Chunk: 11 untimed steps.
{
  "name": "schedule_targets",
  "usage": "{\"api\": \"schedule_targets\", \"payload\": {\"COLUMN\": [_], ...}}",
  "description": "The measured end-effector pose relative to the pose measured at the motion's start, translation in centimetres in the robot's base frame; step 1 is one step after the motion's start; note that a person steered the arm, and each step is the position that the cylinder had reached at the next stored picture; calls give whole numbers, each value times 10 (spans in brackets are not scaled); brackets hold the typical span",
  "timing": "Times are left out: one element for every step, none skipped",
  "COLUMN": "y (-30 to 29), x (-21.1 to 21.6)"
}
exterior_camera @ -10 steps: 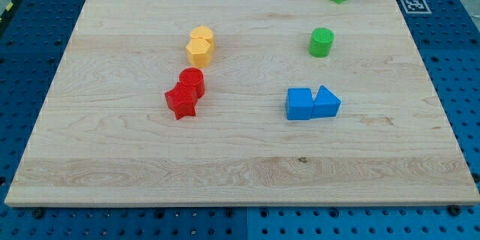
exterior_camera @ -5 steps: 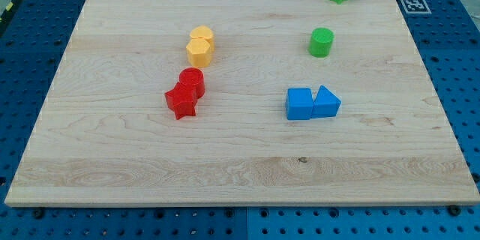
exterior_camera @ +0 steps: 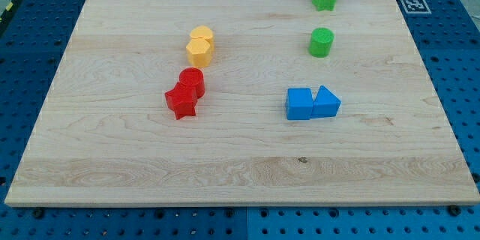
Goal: Move the green star towards the green circle
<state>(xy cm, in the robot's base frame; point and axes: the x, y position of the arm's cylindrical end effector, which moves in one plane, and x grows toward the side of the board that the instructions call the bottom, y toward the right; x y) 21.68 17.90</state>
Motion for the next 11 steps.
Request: {"api": "schedule_targets", "payload": {"y": [0,-1,-12,-23,-23,-23,-22,-9,-14,-16,-28], "x": [9,0,-21,1,12,20,24,24,45,51,57]}}
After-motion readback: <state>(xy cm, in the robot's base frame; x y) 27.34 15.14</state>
